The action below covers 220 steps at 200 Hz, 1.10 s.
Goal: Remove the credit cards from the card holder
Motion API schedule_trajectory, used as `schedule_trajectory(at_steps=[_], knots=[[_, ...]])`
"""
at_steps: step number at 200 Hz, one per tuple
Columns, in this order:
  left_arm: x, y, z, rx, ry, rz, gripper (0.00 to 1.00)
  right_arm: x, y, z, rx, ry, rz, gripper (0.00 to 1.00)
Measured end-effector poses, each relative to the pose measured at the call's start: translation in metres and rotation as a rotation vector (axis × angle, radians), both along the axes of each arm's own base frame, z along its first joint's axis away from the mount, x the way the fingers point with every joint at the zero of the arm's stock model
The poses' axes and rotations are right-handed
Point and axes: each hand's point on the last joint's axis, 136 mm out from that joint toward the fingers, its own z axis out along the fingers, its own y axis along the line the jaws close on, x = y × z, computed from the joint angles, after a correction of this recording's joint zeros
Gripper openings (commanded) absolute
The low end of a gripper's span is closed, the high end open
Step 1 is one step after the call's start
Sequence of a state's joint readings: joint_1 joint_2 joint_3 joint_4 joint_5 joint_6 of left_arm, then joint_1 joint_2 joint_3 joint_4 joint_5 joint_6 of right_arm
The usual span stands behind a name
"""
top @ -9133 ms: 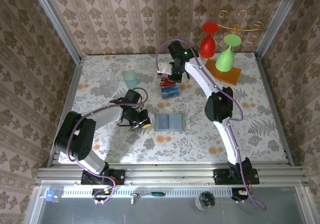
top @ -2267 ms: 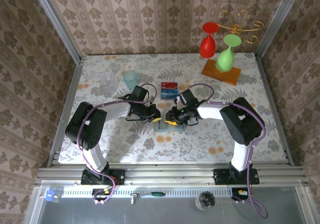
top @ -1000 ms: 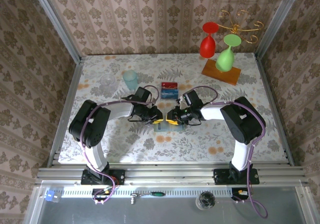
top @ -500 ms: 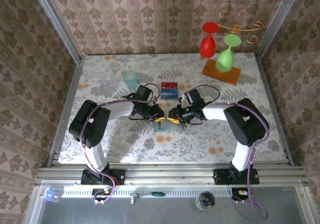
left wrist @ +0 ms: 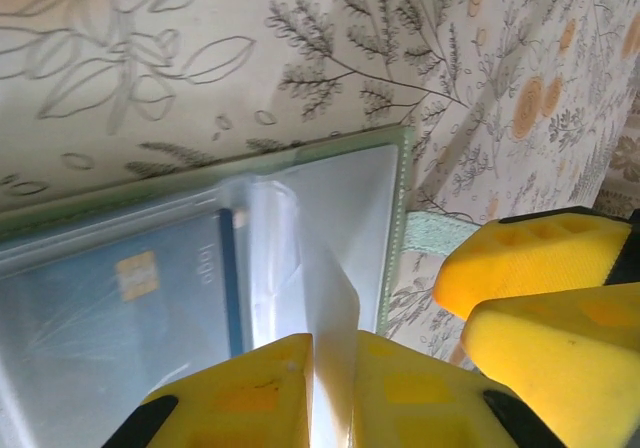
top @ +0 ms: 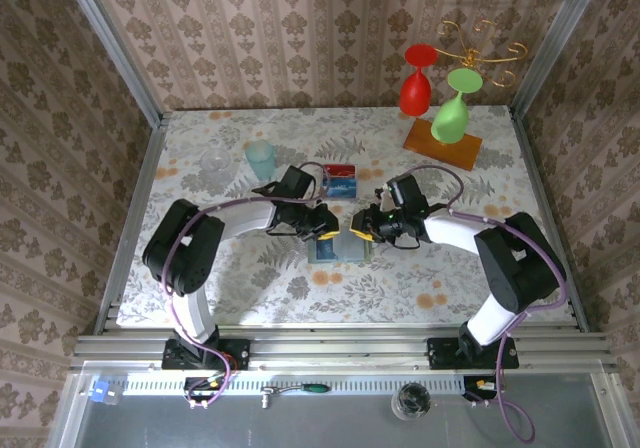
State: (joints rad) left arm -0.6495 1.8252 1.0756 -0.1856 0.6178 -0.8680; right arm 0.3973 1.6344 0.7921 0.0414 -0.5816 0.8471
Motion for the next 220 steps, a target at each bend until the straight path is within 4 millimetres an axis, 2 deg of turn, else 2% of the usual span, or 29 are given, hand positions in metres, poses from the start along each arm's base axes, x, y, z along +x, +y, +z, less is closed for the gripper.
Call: schedule_trajectory(at_steps=[52,130,166,220], knots=[[-0.001,-0.023,-0.009,-0.005,0.025,-0.042,0.18,-0.01,-0.015,0.002,-0.014,-0.002,-0.025,0.3],[0.009,-0.05,0.001,-0.061,0.018,-0.08,0.21,-0.02,-0.029,0.012,-0.051,-0.022,-0.046,0.32],[0.01,-0.053,-0.004,-0.066,0.031,-0.087,0.21,-0.023,-0.032,0.016,-0.058,-0.027,-0.048,0.33],[0.011,-0.05,-0.005,-0.078,0.029,-0.082,0.21,-0.025,-0.031,0.008,-0.067,-0.001,-0.044,0.31]])
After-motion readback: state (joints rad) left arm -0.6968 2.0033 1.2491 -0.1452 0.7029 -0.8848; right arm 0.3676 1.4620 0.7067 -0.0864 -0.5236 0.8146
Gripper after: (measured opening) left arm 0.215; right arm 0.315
